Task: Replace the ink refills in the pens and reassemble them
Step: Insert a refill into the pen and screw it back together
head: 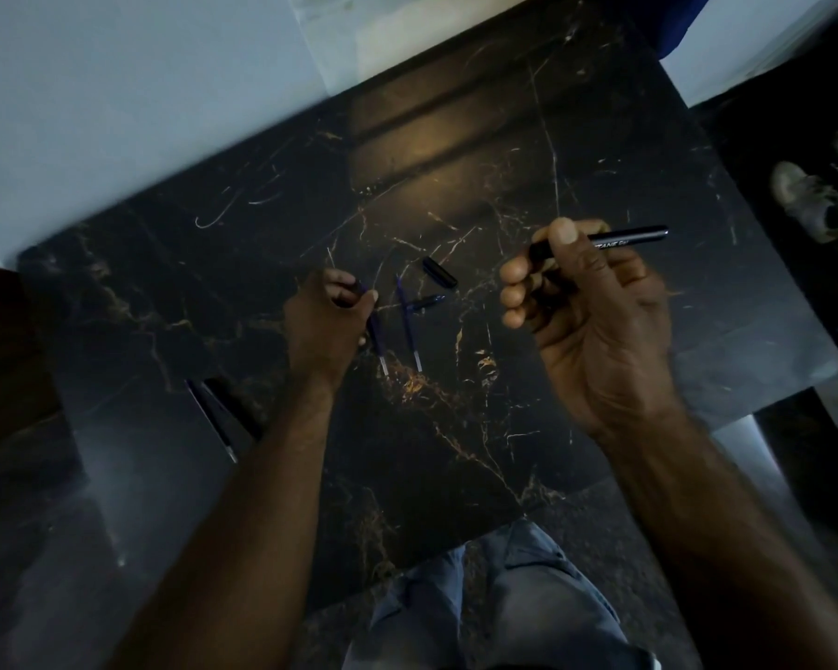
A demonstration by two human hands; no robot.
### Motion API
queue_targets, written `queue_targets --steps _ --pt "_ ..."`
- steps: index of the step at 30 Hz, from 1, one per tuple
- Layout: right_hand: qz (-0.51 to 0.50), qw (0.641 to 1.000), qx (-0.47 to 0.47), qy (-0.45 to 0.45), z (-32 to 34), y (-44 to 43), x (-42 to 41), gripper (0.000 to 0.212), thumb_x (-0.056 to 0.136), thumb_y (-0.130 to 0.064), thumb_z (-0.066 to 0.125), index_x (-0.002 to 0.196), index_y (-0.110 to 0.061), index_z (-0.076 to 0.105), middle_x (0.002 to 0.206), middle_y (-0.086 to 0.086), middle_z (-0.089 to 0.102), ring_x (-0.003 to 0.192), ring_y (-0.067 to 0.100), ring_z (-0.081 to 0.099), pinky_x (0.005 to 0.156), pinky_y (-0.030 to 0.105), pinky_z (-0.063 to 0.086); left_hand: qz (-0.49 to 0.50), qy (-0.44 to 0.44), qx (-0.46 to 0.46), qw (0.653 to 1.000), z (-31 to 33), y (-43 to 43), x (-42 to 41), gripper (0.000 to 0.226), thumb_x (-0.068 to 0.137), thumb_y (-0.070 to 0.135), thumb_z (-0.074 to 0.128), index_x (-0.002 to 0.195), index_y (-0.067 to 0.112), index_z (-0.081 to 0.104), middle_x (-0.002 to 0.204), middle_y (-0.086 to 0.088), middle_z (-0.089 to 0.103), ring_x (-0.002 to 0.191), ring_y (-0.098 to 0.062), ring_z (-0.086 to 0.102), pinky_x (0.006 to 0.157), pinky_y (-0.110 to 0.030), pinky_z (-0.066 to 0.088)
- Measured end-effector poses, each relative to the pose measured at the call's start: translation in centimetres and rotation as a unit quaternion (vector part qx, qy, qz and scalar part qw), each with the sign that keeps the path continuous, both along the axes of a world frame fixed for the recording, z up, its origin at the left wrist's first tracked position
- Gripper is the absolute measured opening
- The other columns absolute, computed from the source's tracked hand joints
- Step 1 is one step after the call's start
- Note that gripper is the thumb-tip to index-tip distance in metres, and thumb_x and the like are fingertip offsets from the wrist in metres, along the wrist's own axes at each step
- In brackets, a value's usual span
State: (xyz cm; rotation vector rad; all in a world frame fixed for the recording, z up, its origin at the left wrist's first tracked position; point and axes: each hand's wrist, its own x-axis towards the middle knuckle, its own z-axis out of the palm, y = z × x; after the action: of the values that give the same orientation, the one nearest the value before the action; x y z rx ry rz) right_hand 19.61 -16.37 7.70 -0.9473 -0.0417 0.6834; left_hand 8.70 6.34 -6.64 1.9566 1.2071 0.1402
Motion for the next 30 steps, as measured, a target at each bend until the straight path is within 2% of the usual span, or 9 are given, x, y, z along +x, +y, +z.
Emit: queue_targets --steps 5,7,8,10,12,15,21,25,30 --pt "-0.001 1.0 -0.005 0.001 0.0 0.0 0.0 0.012 0.105 -0.014 0.053 0.098 -0.006 0.059 0.083 0.01 0.073 0.07 0.021 0.069 0.059 0.029 0.056 -0.01 0.012 0.016 1.0 0.3 -0.1 0.1 0.032 0.09 0.035 0.086 0.113 0.017 0.073 0.091 0.003 0.08 0.076 -0.014 0.08 0.064 -0.043 0.069" --pt "0.001 1.0 -0.004 -0.002 0.0 -0.1 0.0 0.013 0.106 -0.013 0.051 0.098 -0.006 0.059 0.083 0.01 0.072 0.07 0.021 0.069 0.059 0.029 0.056 -0.014 0.011 0.041 0.999 0.6 -0.2 0.1 0.029 0.093 0.038 0.083 0.108 0.015 0.074 0.088 0.003 0.079 0.076 -0.013 0.078 0.069 -0.04 0.068" --pt "0.002 1.0 -0.003 -0.002 0.0 -0.1 0.0 0.014 0.106 -0.013 0.051 0.097 -0.005 0.059 0.083 0.01 0.072 0.07 0.021 0.068 0.059 0.029 0.056 -0.019 0.012 0.061 0.998 0.7 -0.4 0.0 0.026 0.094 0.038 0.081 0.103 0.015 0.075 0.085 0.005 0.077 0.074 -0.009 0.076 0.071 -0.034 0.066" --pt "0.0 1.0 -0.004 -0.002 0.0 -0.2 0.1 0.014 0.106 -0.012 0.05 0.098 -0.004 0.058 0.083 0.011 0.072 0.07 0.022 0.068 0.059 0.029 0.056 -0.042 0.017 0.09 0.995 1.3 -1.2 -0.3 0.02 0.094 0.038 0.079 0.092 0.019 0.075 0.075 0.013 0.071 0.069 0.005 0.067 0.066 -0.012 0.053" --pt "-0.005 1.0 -0.008 -0.001 0.0 -0.2 0.2 0.014 0.106 -0.012 0.051 0.098 -0.004 0.058 0.083 0.011 0.072 0.07 0.022 0.068 0.058 0.029 0.056 -0.069 0.03 0.077 0.994 1.8 -2.8 -0.9 0.017 0.095 0.036 0.078 0.085 0.023 0.073 0.07 0.017 0.067 0.067 0.01 0.061 0.058 -0.004 0.042" --pt "-0.006 1.0 -0.007 -0.001 0.0 -0.3 0.1 0.014 0.106 -0.012 0.05 0.098 -0.004 0.058 0.083 0.012 0.071 0.069 0.022 0.068 0.058 0.029 0.056 -0.106 0.059 0.06 0.991 2.4 -5.0 -1.6 0.019 0.096 0.04 0.076 0.083 0.027 0.072 0.068 0.016 0.067 0.067 0.005 0.065 0.063 -0.019 0.047" --pt "-0.002 1.0 -0.002 -0.009 0.1 -0.3 0.0 0.013 0.104 -0.015 0.054 0.098 -0.005 0.059 0.083 0.011 0.072 0.069 0.022 0.069 0.059 0.029 0.056 -0.141 0.109 0.052 0.983 2.9 -6.4 -0.5 0.026 0.094 0.046 0.079 0.083 0.023 0.077 0.074 0.011 0.077 0.068 -0.007 0.073 0.072 -0.031 0.062" --pt "0.005 1.0 0.001 -0.008 0.1 -0.5 -0.1 0.013 0.105 -0.013 0.051 0.099 -0.004 0.059 0.083 0.01 0.073 0.07 0.022 0.069 0.059 0.029 0.056 -0.137 0.145 0.072 0.977 2.9 -6.5 0.0 0.027 0.095 0.041 0.079 0.076 0.022 0.079 0.06 0.015 0.066 0.056 0.005 0.061 0.061 -0.024 0.053" --pt "0.001 1.0 0.0 -0.005 0.0 -0.5 -0.2 0.015 0.106 -0.012 0.05 0.097 -0.005 0.06 0.082 0.011 0.072 0.069 0.022 0.069 0.058 0.029 0.057 -0.138 0.189 0.059 0.97 2.7 -6.2 0.4 0.034 0.093 0.041 0.077 0.068 0.018 0.079 0.056 0.009 0.068 0.052 -0.004 0.062 0.05 -0.021 0.042"
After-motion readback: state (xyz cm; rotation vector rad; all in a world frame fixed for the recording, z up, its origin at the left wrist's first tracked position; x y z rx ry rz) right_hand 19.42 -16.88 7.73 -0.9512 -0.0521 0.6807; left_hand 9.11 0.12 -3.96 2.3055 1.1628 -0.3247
